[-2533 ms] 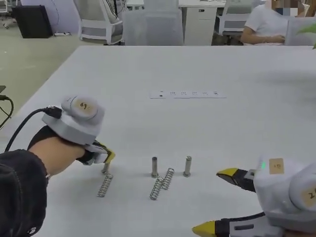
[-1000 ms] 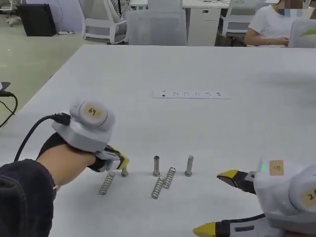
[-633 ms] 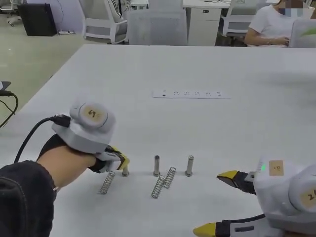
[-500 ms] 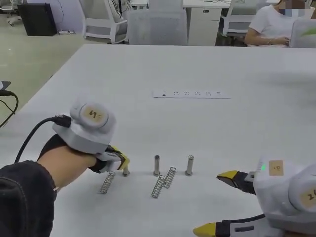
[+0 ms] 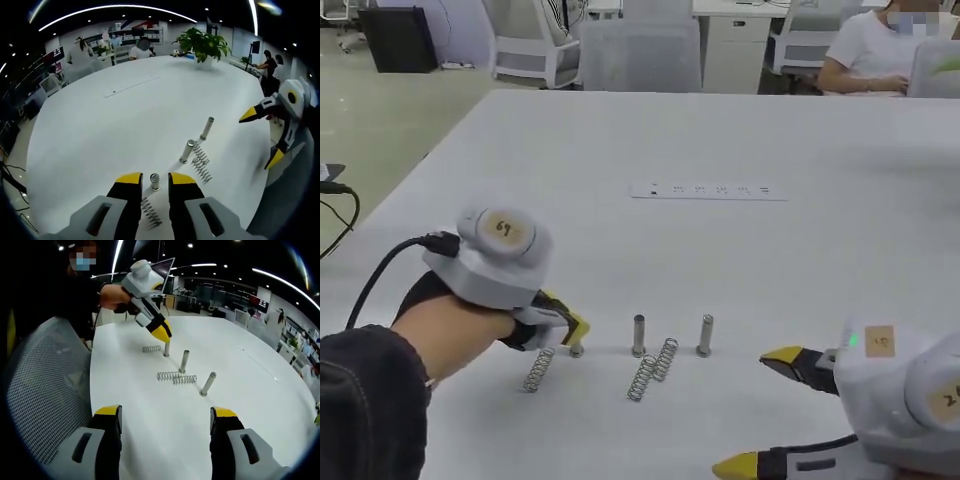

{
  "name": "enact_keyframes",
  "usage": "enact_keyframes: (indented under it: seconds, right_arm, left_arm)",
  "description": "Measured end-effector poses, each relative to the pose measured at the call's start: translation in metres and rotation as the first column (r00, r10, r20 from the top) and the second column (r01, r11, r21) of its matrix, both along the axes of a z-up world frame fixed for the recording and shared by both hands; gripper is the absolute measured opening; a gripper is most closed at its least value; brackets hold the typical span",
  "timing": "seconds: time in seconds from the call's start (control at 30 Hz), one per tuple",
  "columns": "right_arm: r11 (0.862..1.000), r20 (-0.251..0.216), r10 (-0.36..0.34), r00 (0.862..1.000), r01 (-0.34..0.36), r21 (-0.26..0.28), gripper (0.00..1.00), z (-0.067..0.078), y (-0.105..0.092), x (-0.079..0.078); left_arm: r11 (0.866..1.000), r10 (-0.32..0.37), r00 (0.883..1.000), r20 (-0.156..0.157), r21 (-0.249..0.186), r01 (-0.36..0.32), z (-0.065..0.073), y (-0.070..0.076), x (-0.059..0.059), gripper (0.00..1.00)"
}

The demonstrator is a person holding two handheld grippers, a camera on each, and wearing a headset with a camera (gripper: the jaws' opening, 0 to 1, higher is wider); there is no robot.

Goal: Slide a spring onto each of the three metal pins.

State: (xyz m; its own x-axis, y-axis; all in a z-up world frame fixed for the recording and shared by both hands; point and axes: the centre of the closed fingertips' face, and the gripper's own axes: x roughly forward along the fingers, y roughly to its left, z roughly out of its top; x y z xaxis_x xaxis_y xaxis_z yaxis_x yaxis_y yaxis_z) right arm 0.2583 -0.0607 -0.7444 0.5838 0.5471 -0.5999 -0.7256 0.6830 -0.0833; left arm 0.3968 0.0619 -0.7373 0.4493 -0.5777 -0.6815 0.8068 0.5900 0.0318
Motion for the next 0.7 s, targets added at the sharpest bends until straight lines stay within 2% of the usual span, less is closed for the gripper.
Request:
enact_keyframes:
  seconds: [0.07, 0.17, 0.23, 0.33, 0.5, 0.7]
  right_arm:
    - [1.000, -0.001, 0.000, 1.000, 0.000, 0.001, 0.71, 0.000, 0.000, 0.000]
    - [1.000, -0.001, 0.002, 1.000, -0.002, 0.000, 0.71, 0.000, 0.000, 0.000]
    - [1.000, -0.001, 0.003, 1.000, -0.003, 0.000, 0.71, 0.000, 0.001, 0.000]
    - [1.000, -0.001, 0.005, 1.000, -0.005, 0.000, 0.71, 0.000, 0.001, 0.000]
    - [1.000, -0.001, 0.007, 1.000, -0.007, -0.001, 0.71, 0.000, 0.002, -0.001]
    - [1.000, -0.003, 0.013, 1.000, -0.013, -0.002, 0.71, 0.000, 0.003, -0.001]
  left_arm:
    - [1.000, 0.004, 1.000, 0.006, -0.010, -0.004, 0.002, 0.001, 0.000, 0.16]
    - [0.999, 0.029, 0.999, 0.024, -0.026, -0.028, 0.008, 0.004, 0.001, 0.24]
    - [0.999, 0.032, 0.999, 0.026, -0.041, -0.031, 0.011, 0.006, 0.000, 0.25]
    - [0.998, 0.041, 0.998, 0.038, -0.042, -0.039, 0.013, 0.011, -0.002, 0.25]
    - [0.997, 0.067, 0.997, 0.032, -0.048, -0.065, 0.010, 0.023, -0.005, 0.26]
    - [0.996, 0.084, 0.996, 0.005, -0.025, -0.084, -0.004, 0.036, -0.015, 0.26]
